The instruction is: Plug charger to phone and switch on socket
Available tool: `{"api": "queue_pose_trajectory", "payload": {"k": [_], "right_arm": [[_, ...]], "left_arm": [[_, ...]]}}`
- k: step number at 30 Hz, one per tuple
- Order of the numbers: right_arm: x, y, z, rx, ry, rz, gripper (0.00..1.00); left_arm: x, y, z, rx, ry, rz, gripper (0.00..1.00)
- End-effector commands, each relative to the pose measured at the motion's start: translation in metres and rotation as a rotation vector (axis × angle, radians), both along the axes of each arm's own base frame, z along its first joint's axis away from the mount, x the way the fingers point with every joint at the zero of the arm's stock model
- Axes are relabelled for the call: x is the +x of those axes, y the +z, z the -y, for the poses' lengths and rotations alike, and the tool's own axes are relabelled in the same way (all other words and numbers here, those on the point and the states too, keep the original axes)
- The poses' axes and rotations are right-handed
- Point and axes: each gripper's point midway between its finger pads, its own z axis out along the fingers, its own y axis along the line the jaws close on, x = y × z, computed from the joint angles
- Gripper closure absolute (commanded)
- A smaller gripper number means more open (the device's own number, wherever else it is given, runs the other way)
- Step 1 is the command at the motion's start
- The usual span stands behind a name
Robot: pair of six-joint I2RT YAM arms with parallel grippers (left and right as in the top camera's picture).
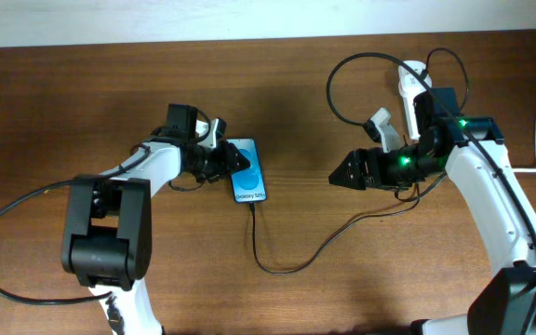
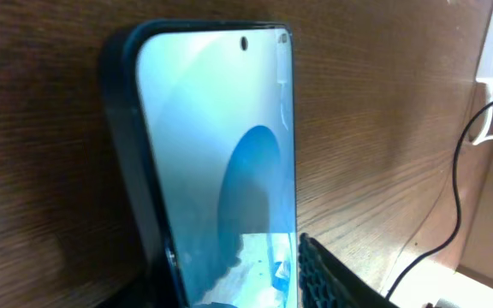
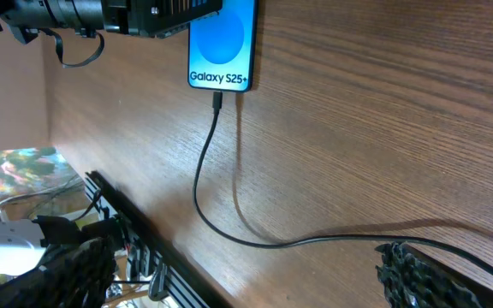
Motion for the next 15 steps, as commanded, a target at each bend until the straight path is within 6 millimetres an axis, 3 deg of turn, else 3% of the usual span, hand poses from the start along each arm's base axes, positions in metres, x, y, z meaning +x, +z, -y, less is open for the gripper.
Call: {"api": "queue_pose_trajectory", "payload": {"k": [1, 5, 10, 13, 15], "right_arm": [[0.002, 0.007, 0.003, -0.010, 0.002, 0.035, 0.02], [0.002, 0.007, 0.003, -0.010, 0.002, 0.035, 0.01], [0.002, 0.007, 0.003, -0.010, 0.002, 0.035, 0.02], [0.002, 0.007, 0.003, -0.010, 0.002, 0.035, 0.02], [0.002, 0.007, 0.003, -0.010, 0.002, 0.035, 0.02]], "left_arm": [[-0.002, -0.006, 0.005, 0.032, -0.012, -0.002, 0.54], [-0.006, -0.012, 0.003, 0.067, -0.009, -0.008, 0.48], [-0.009, -0.018, 0.000, 0.083, -0.004, -0.019, 0.27], [-0.010, -0.018, 0.000, 0.083, -0.004, -0.022, 0.09], [-0.011, -0.018, -0.001, 0.084, -0.004, -0.026, 0.03]]}}
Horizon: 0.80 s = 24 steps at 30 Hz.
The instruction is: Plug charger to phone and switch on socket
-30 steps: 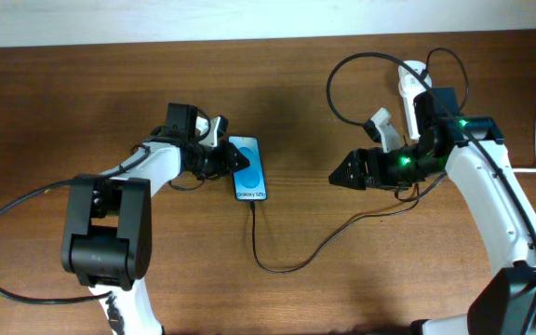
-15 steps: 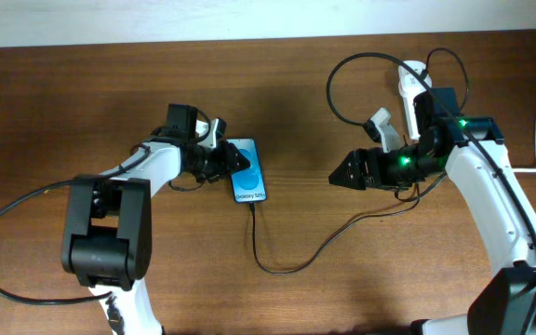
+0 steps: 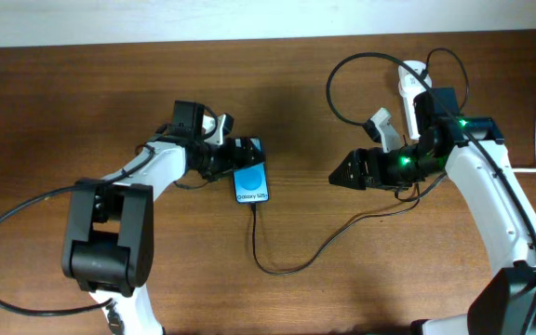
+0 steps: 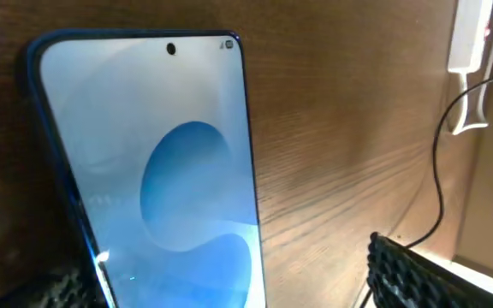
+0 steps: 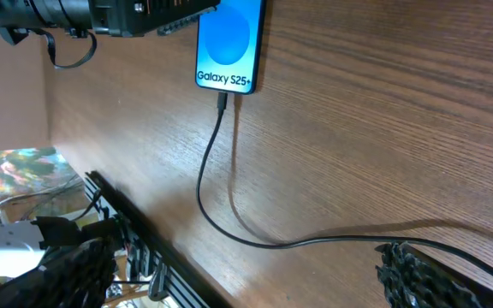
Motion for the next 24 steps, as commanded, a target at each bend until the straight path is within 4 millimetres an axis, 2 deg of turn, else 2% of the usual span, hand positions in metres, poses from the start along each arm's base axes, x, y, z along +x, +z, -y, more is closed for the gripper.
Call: {"api": "queue_pose_trajectory", "payload": {"k": [1, 18, 22, 24], "right_arm": [[0.002, 0.007, 0.003, -0.009, 0.002, 0.035, 0.02], [0.001, 0.007, 0.003, -0.009, 0.002, 0.031, 0.02], [0.001, 0.007, 0.003, -0.008, 0.002, 0.031, 0.02], [0.001, 0.007, 0.003, -0.009, 0.002, 0.031, 0.02]], "left_arm": [[-0.012, -0.032, -0.015, 0.097, 0.028, -0.067, 0.02], [-0.022, -0.036, -0.018, 0.112, 0.029, -0.118, 0.00], [-0.028, -0.045, -0.032, 0.187, 0.125, -0.199, 0.01], [-0.028, -0.046, -0.032, 0.185, 0.139, -0.213, 0.01]]}}
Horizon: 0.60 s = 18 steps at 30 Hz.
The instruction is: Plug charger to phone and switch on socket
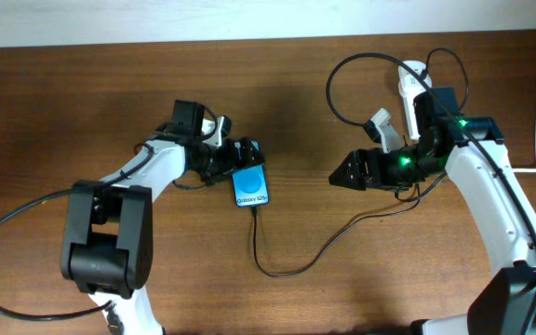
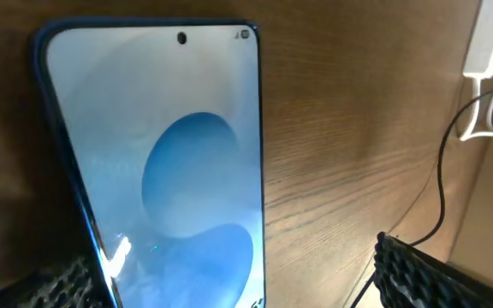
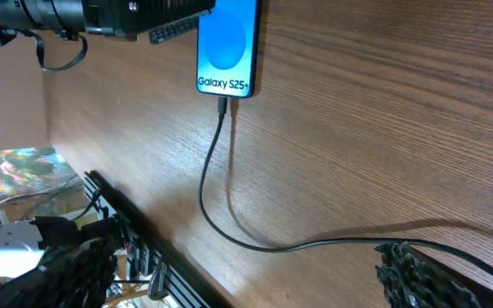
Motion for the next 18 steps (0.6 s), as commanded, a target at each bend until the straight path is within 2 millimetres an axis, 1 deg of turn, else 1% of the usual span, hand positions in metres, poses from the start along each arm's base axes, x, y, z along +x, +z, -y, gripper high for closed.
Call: {"api": "queue_pose_trajectory", "payload": {"k": [1, 3, 7, 9, 11, 16, 18], "right_arm": [[0.002, 0.007, 0.002, -0.006, 0.003, 0.035, 0.01], [0.002, 0.007, 0.002, -0.006, 0.003, 0.034, 0.02], [0.002, 0.007, 0.002, -0.005, 0.003, 0.034, 0.01], [0.002, 0.007, 0.002, -0.005, 0.003, 0.034, 0.02], [0.002, 0.007, 0.002, -0.005, 0.003, 0.034, 0.02], [0.002, 0.007, 0.002, -0.005, 0.003, 0.034, 0.02], [0.002, 0.007, 0.002, -0.005, 0.003, 0.034, 0.02]], "left_arm": [[-0.018, -0.045, -0.027, 0.152, 0.106, -0.137, 0.01], [-0.017, -0.046, -0.029, 0.162, 0.148, -0.158, 0.01], [-0.016, -0.046, -0.029, 0.163, 0.149, -0.151, 0.01], [-0.013, -0.047, -0.032, 0.180, 0.158, -0.138, 0.00], [-0.011, -0.049, -0.036, 0.200, 0.201, -0.153, 0.00], [0.003, -0.045, -0.034, 0.182, 0.212, -0.095, 0.01], [0.004, -0.045, -0.034, 0.181, 0.212, -0.091, 0.00]]}}
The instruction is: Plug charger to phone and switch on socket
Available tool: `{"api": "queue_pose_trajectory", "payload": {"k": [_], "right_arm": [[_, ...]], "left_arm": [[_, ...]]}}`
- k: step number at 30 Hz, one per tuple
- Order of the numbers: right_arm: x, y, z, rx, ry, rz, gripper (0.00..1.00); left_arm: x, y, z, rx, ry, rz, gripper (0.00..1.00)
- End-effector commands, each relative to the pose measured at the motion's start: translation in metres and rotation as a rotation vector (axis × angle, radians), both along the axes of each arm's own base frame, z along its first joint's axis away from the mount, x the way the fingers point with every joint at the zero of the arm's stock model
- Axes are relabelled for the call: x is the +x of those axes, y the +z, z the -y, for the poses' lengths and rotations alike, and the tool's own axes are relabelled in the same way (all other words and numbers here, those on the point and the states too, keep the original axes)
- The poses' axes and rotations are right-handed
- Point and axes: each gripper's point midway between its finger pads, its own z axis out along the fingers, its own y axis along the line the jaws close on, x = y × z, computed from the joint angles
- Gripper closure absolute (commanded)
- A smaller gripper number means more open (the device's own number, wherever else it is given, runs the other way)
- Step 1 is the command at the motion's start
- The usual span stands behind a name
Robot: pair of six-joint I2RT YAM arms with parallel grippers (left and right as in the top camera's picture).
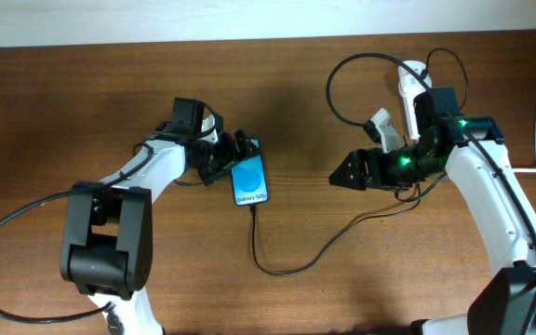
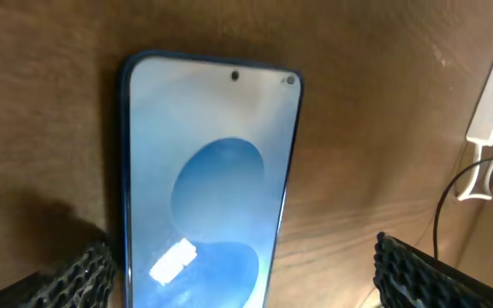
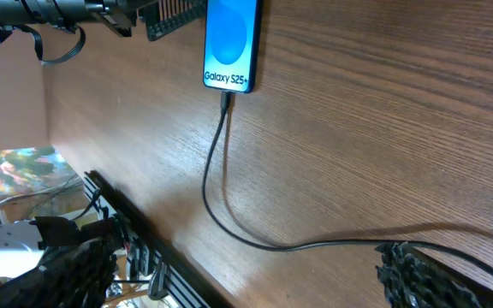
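The phone (image 1: 250, 180) lies face up on the wooden table (image 1: 82, 93), its blue screen lit, and also shows in the left wrist view (image 2: 208, 184) and the right wrist view (image 3: 231, 38). A black charger cable (image 1: 277, 268) is plugged into its bottom end (image 3: 225, 101). My left gripper (image 1: 233, 152) is open at the phone's top end, fingers (image 2: 80, 274) standing wide on either side. My right gripper (image 1: 345, 175) is open to the right, empty; the cable runs past one fingertip (image 3: 418, 274). A white socket strip (image 1: 409, 82) lies at the back right.
The black cable loops from the phone across the table's front (image 3: 315, 241) towards the right arm, and another loop curves round the socket strip (image 1: 342, 88). A white lead runs along the right edge. The table's near edge (image 3: 127, 222) shows in the right wrist view.
My left gripper has drawn back a little from the phone's top end, so more of the phone shows in its view. The phone lies slightly straighter. The right arm has not moved.
At first my left gripper was close against the phone's upper left side, with the cable plugged in. Then its fingers stood over the phone's top end and the phone lay a little nearer the front. It stayed there, and now it stands open slightly behind. The right gripper stayed open throughout.
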Motion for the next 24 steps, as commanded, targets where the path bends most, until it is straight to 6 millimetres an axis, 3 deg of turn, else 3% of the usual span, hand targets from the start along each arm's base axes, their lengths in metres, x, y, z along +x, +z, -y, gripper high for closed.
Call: {"api": "queue_pose_trajectory", "payload": {"k": [1, 9, 24], "right_arm": [[0.002, 0.007, 0.002, -0.005, 0.002, 0.034, 0.01], [0.002, 0.007, 0.002, -0.006, 0.002, 0.034, 0.02], [0.002, 0.007, 0.002, -0.006, 0.002, 0.035, 0.02]], "left_arm": [[-0.015, -0.045, -0.025, 0.138, 0.051, -0.083, 0.01], [-0.014, -0.045, -0.025, 0.138, 0.052, -0.081, 0.01], [0.012, -0.028, -0.011, 0.047, 0.044, 0.041, 0.01]]}}
